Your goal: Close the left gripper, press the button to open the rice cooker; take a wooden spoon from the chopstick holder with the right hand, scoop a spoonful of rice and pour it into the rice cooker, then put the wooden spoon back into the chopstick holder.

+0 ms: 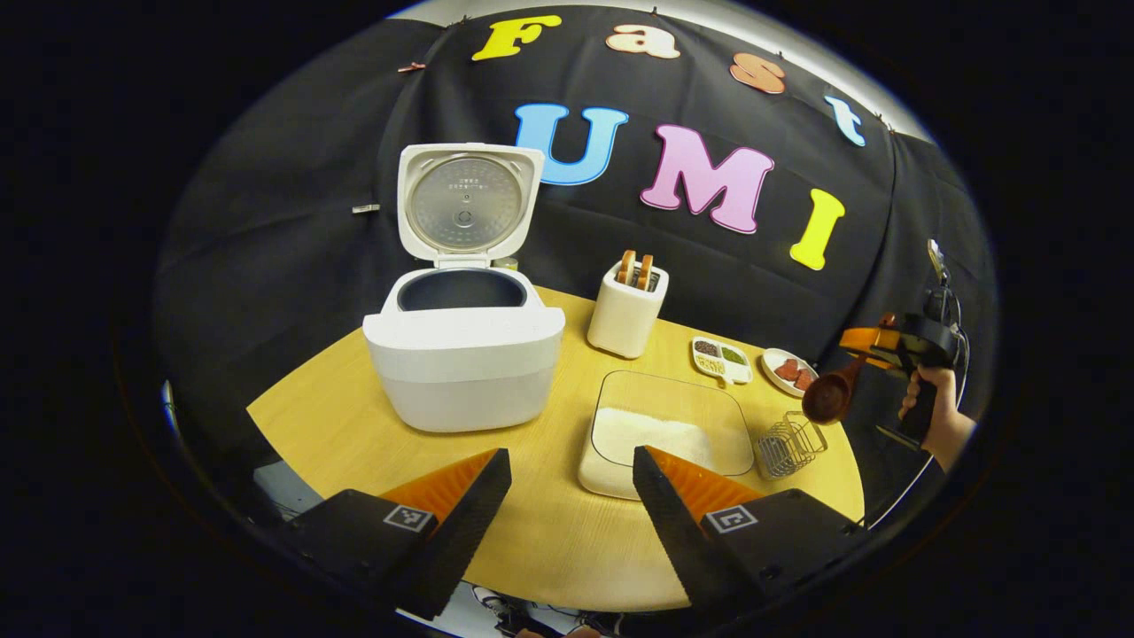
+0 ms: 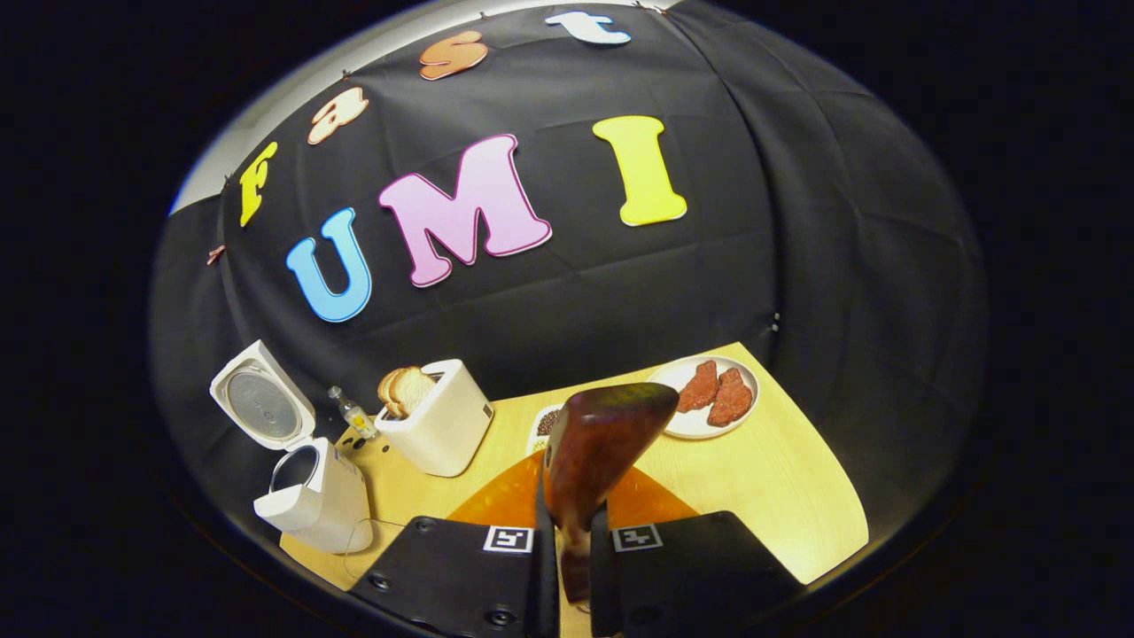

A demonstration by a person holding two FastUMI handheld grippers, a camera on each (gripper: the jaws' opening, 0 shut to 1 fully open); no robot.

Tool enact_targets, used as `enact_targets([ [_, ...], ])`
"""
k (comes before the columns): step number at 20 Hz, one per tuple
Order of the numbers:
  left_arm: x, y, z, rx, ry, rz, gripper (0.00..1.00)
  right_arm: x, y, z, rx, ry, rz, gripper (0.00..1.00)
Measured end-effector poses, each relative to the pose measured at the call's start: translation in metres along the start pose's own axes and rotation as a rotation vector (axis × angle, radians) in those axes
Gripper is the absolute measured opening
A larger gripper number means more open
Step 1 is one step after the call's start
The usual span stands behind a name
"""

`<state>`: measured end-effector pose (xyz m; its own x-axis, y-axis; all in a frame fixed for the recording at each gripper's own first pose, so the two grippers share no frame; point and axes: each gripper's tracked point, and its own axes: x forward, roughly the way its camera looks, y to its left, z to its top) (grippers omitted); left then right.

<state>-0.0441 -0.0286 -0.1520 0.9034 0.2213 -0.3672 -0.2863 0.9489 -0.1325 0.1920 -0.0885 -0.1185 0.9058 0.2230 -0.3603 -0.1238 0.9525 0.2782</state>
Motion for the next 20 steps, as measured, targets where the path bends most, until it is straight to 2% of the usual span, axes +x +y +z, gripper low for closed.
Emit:
enact_targets([
  [2, 0.000, 0.006, 0.005, -0.008, -0.008, 0.053, 0.96, 0.005, -0.007, -0.017, 0.014, 0.032, 0.007, 0.18],
  [5, -0.002, 0.008, 0.007, -0.034, 0.003, 0.088, 0.95, 0.016, -0.017, -0.042, 0.047, 0.080, 0.004, 0.18],
  [8, -0.006, 0.011, 0.012, -0.011, -0.003, 0.119, 0.96, 0.028, -0.029, -0.060, 0.076, 0.106, -0.024, 0.18],
  [17, -0.014, 0.023, 0.020, -0.016, -0.002, 0.152, 0.96, 0.033, -0.053, -0.093, 0.210, 0.141, -0.118, 0.20],
  [20, -0.010, 0.031, 0.028, -0.014, -0.015, 0.143, 0.96, 0.027, -0.056, -0.089, 0.222, 0.116, -0.145, 0.27],
])
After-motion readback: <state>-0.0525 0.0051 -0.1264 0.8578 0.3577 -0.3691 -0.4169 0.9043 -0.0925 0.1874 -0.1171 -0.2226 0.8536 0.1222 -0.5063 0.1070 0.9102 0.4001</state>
